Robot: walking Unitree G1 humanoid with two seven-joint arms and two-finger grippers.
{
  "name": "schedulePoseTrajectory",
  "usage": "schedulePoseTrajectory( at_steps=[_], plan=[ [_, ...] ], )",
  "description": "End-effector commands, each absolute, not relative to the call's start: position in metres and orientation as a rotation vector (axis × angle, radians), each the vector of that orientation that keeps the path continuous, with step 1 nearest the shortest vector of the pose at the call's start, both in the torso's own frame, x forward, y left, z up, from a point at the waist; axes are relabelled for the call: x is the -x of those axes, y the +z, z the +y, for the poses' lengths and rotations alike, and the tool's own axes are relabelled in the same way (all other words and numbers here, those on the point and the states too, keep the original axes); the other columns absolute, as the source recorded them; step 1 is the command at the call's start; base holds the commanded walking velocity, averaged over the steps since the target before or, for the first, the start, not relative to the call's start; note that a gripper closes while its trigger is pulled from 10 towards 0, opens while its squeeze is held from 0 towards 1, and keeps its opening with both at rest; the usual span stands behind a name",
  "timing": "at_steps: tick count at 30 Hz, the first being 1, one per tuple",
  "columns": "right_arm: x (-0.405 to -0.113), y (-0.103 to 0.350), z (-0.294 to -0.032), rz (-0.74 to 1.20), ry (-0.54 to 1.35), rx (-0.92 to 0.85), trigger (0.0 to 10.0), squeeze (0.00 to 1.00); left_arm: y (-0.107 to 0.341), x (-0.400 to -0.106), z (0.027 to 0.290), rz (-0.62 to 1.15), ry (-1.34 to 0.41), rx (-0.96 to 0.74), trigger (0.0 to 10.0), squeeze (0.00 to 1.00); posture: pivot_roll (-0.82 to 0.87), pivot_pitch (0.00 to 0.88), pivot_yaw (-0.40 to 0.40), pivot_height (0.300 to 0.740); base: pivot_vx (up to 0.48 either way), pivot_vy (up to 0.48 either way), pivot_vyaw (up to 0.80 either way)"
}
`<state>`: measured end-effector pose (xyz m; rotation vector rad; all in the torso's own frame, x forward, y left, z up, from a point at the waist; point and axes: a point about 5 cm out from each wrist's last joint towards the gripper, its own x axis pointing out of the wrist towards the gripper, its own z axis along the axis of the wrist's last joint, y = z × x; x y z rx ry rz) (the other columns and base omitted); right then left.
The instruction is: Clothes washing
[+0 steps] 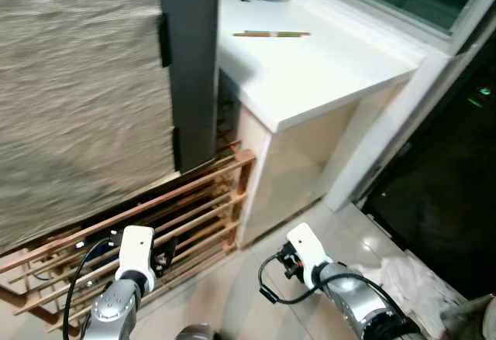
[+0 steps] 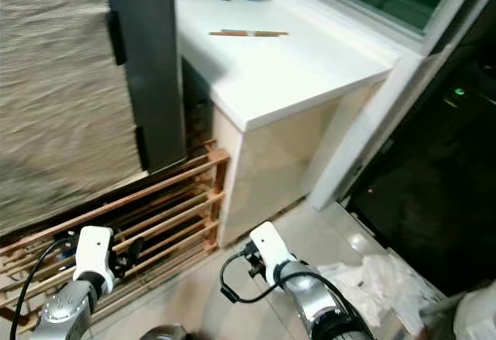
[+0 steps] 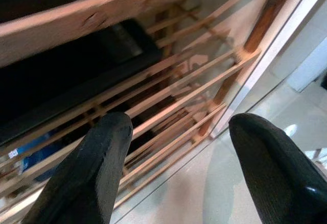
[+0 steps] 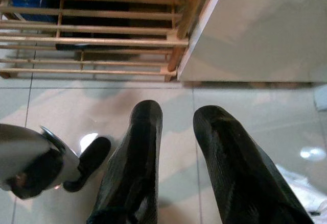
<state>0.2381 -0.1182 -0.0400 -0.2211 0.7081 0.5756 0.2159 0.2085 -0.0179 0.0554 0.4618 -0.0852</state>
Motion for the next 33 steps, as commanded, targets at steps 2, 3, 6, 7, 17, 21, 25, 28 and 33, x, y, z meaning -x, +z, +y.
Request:
schedulePoseTrajectory(
  at_steps=[2, 3, 6, 7, 17, 21, 25, 28, 33],
  plan=[
    [-0.236, -0.043, -0.13, 0.732, 0.535, 0.214, 10.0, 0.0, -0.021, -0.215, 0.198, 0.465, -0.115, -0.053, 10.0, 0.0, 0.19, 0.0, -0.114, 0.74, 0.0, -0.48, 0.0],
    [-0.236, -0.043, -0.13, 0.732, 0.535, 0.214, 10.0, 0.0, -0.021, -0.215, 0.198, 0.465, -0.115, -0.053, 10.0, 0.0, 0.19, 0.0, -0.114, 0.74, 0.0, -0.48, 0.0],
    [-0.237, -0.043, -0.13, 0.728, 0.539, 0.218, 10.0, 0.0, -0.022, -0.215, 0.198, 0.467, -0.11, -0.046, 10.0, 0.0, 0.19, 0.0, -0.118, 0.74, 0.0, -0.48, 0.0],
    [-0.238, -0.043, -0.13, 0.728, 0.54, 0.22, 10.0, 0.0, -0.022, -0.215, 0.199, 0.468, -0.106, -0.042, 10.0, 0.0, 0.19, 0.0, -0.119, 0.74, 0.0, -0.48, 0.0],
    [-0.24, -0.042, -0.132, 0.728, 0.541, 0.233, 10.0, 0.0, -0.025, -0.211, 0.2, 0.472, -0.065, -0.002, 10.0, 0.0, 0.2, 0.0, -0.127, 0.74, 0.0, -0.048, 0.0],
    [-0.24, -0.044, -0.133, 0.751, 0.524, 0.225, 10.0, 0.0, -0.029, -0.209, 0.2, 0.487, -0.058, -0.002, 10.0, 0.0, 0.2, 0.0, -0.133, 0.74, 0.0, 0.0, 0.0],
    [-0.238, -0.047, -0.135, 0.784, 0.482, 0.207, 10.0, 0.0, -0.034, -0.205, 0.201, 0.519, -0.049, -0.009, 10.0, 0.0, 0.2, 0.0, -0.136, 0.74, 0.0, 0.0, 0.0],
    [-0.236, -0.052, -0.14, 0.832, 0.38, 0.151, 10.0, 0.0, -0.044, -0.202, 0.203, 0.6, -0.043, -0.015, 10.0, 0.0, 0.2, 0.0, -0.13, 0.74, 0.0, 0.0, 0.0],
    [-0.228, -0.059, -0.145, 0.883, 0.282, 0.086, 10.0, 0.0, -0.049, -0.201, 0.204, 0.64, -0.028, 0.032, 10.0, 0.0, 0.19, 0.0, -0.117, 0.74, 0.0, 0.0, 0.0]
  ],
)
